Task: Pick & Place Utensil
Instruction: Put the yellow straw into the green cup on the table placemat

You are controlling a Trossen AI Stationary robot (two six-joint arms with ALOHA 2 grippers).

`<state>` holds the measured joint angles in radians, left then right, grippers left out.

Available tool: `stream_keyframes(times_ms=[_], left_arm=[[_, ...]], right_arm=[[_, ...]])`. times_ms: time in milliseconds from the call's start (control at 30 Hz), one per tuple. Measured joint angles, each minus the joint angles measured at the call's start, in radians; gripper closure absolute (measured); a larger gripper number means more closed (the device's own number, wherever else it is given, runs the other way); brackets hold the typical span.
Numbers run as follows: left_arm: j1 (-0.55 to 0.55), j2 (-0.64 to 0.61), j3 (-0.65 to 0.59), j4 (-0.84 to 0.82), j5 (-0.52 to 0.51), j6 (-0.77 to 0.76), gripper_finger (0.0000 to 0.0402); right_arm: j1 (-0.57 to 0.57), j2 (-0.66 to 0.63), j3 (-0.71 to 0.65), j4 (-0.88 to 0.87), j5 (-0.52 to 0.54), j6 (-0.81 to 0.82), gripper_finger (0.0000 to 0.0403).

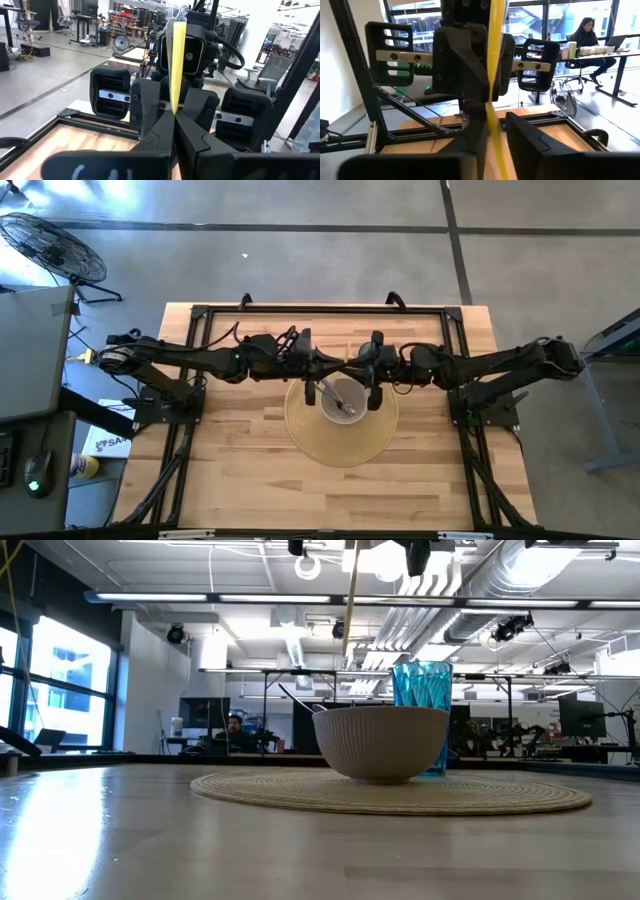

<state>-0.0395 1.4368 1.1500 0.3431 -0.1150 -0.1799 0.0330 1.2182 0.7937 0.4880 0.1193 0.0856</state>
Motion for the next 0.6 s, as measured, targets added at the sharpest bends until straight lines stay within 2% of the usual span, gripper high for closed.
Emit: stream_keyframes(times_ms=[133, 233, 467, 600], left_arm=[[0.000, 0.000, 0.000, -0.001, -0.005, 0.000, 0.0399], [0.000, 0.000, 0.000, -0.002, -0.004, 0.000, 0.0381], [0.000, -0.027, -0.002, -0.041, -0.007, 0.053, 0.0291], [0.000, -0.107, -0.002, -0.173, -0.016, 0.051, 0.0246]], right_arm=[[0.000, 0.000, 0.000, 0.002, -0.007, 0.001, 0.0377], [0.000, 0.000, 0.000, 0.002, -0.007, 0.004, 0.0397], [0.000, -0.020, 0.000, -0.010, 0.001, 0.045, 0.0393], [0.000, -0.099, 0.000, -0.074, 0.028, 0.015, 0.0400]])
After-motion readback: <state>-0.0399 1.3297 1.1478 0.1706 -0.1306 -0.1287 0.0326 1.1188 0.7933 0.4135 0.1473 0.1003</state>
